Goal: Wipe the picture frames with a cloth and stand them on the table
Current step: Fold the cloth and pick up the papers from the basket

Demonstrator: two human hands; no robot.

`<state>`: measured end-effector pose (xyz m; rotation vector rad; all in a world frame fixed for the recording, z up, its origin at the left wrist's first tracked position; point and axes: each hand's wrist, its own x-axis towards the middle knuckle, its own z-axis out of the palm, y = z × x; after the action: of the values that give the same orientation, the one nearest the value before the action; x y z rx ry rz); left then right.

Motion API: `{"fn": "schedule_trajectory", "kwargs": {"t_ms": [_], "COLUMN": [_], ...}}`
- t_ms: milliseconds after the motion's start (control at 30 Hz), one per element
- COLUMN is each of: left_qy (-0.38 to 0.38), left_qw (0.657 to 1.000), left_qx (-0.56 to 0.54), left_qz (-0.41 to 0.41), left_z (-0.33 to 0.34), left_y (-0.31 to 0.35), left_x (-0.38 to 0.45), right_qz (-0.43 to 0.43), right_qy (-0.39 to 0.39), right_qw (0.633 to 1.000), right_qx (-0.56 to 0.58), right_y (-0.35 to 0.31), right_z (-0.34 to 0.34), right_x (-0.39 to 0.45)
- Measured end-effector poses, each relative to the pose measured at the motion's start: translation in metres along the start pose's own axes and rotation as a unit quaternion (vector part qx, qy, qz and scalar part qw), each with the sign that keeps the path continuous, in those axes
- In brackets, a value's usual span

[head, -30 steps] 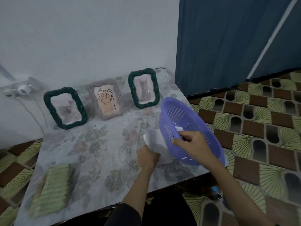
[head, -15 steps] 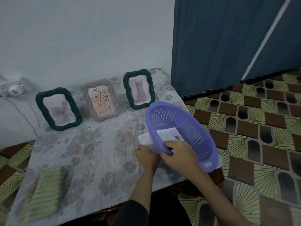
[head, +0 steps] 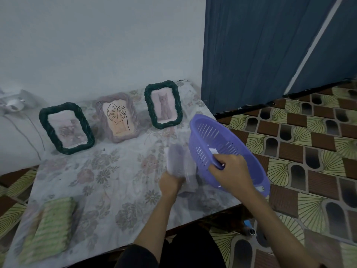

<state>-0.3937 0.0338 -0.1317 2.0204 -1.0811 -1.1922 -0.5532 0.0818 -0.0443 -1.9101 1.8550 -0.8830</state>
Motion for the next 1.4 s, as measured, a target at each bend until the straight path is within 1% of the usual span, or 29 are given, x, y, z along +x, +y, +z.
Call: {"fn": "schedule_trajectory", "kwargs": {"t_ms": [67, 133, 200, 267, 333, 400, 467, 500, 533, 567, 600, 667, 700, 733, 767, 800, 833, 900, 933, 967, 1000, 1033, 1067, 1100, 1133, 1167, 1200, 1300, 1400], "left_qy": [0.025, 0.056, 0.079, 0.090, 0.100, 0.111, 0.132, 0.138, 0.136, 0.123, 0.102, 0.065, 0.039, 0.003, -0.032, -0.074, -0.126, -0.232, -0.271, -0.291, -0.291, -0.271, -0.244, -0.218, -0.196, -0.176, -0.158, -0.135, -0.118], "left_qw": [0.998, 0.996, 0.993, 0.994, 0.992, 0.981, 0.954, 0.935, 0.912, 0.891, 0.871, 0.821, 0.796, 0.776, 0.764, 0.774, 0.801, 0.871, 0.898, 0.923, 0.943, 0.957, 0.966, 0.971, 0.974, 0.976, 0.978, 0.980, 0.979], "left_qx": [-0.053, -0.071, -0.083, -0.058, -0.003, 0.055, 0.146, 0.196, 0.245, 0.290, 0.335, 0.426, 0.468, 0.500, 0.518, 0.509, 0.475, 0.330, 0.241, 0.149, 0.065, -0.006, -0.057, -0.093, -0.116, -0.131, -0.139, -0.144, -0.162], "left_qz": [-0.013, -0.025, -0.016, 0.017, 0.078, 0.150, 0.224, 0.262, 0.299, 0.327, 0.345, 0.374, 0.381, 0.385, 0.384, 0.370, 0.343, 0.280, 0.249, 0.204, 0.149, 0.100, 0.058, 0.030, 0.012, -0.002, -0.014, -0.026, -0.040], "left_z": [-0.017, -0.039, -0.063, -0.088, -0.109, -0.121, -0.123, -0.122, -0.117, -0.110, -0.100, -0.080, -0.068, -0.056, -0.045, -0.034, -0.027, -0.021, -0.019, -0.016, -0.013, -0.010, -0.004, 0.000, 0.005, 0.008, 0.012, 0.020, 0.023], "left_y": [-0.005, -0.007, -0.005, 0.001, 0.012, 0.026, 0.039, 0.044, 0.047, 0.051, 0.055, 0.059, 0.060, 0.060, 0.059, 0.057, 0.057, 0.059, 0.062, 0.066, 0.068, 0.070, 0.069, 0.069, 0.068, 0.067, 0.065, 0.058, 0.052], "left_x": [0.005, 0.007, 0.005, 0.000, -0.008, -0.019, -0.027, -0.030, -0.033, -0.039, -0.044, -0.054, -0.057, -0.058, -0.059, -0.056, -0.055, -0.054, -0.053, -0.051, -0.047, -0.045, -0.041, -0.039, -0.037, -0.037, -0.035, -0.031, -0.028], "right_qz": [-0.004, -0.009, -0.005, 0.005, 0.008, 0.014, 0.032, 0.044, 0.064, 0.097, 0.141, 0.235, 0.264, 0.283, 0.297, 0.314, 0.328, 0.353, 0.358, 0.362, 0.361, 0.347, 0.327, 0.302, 0.279, 0.259, 0.250, 0.262, 0.322], "right_qy": [-0.013, -0.036, -0.062, -0.080, -0.097, -0.121, -0.145, -0.149, -0.141, -0.122, -0.107, -0.110, -0.109, -0.098, -0.071, -0.034, 0.003, 0.049, 0.051, 0.039, 0.023, -0.003, -0.035, -0.074, -0.112, -0.136, -0.144, -0.123, -0.067], "right_qw": [1.000, 0.998, 0.996, 0.995, 0.995, 0.993, 0.989, 0.986, 0.980, 0.965, 0.938, 0.860, 0.836, 0.828, 0.831, 0.840, 0.852, 0.869, 0.877, 0.883, 0.891, 0.907, 0.928, 0.945, 0.954, 0.954, 0.953, 0.955, 0.943], "right_qx": [-0.023, -0.054, -0.069, -0.059, -0.023, 0.000, 0.018, 0.058, 0.126, 0.210, 0.297, 0.439, 0.469, 0.475, 0.465, 0.442, 0.408, 0.343, 0.317, 0.297, 0.273, 0.237, 0.177, 0.097, 0.010, -0.057, -0.090, -0.070, 0.049], "right_y": [-0.002, -0.008, -0.017, -0.026, -0.033, -0.036, -0.037, -0.037, -0.039, -0.040, -0.041, -0.038, -0.033, -0.028, -0.024, -0.019, -0.012, 0.001, 0.009, 0.017, 0.024, 0.026, 0.029, 0.030, 0.030, 0.030, 0.030, 0.029, 0.032], "right_z": [0.004, 0.013, 0.026, 0.045, 0.063, 0.078, 0.084, 0.084, 0.080, 0.074, 0.067, 0.054, 0.050, 0.047, 0.044, 0.042, 0.041, 0.038, 0.038, 0.038, 0.041, 0.042, 0.045, 0.048, 0.051, 0.054, 0.058, 0.071, 0.076], "right_x": [-0.001, -0.003, -0.005, -0.007, -0.009, -0.009, -0.009, -0.010, -0.011, -0.010, -0.007, -0.001, 0.002, 0.005, 0.008, 0.013, 0.017, 0.026, 0.031, 0.035, 0.040, 0.043, 0.046, 0.047, 0.048, 0.048, 0.047, 0.048, 0.052]}}
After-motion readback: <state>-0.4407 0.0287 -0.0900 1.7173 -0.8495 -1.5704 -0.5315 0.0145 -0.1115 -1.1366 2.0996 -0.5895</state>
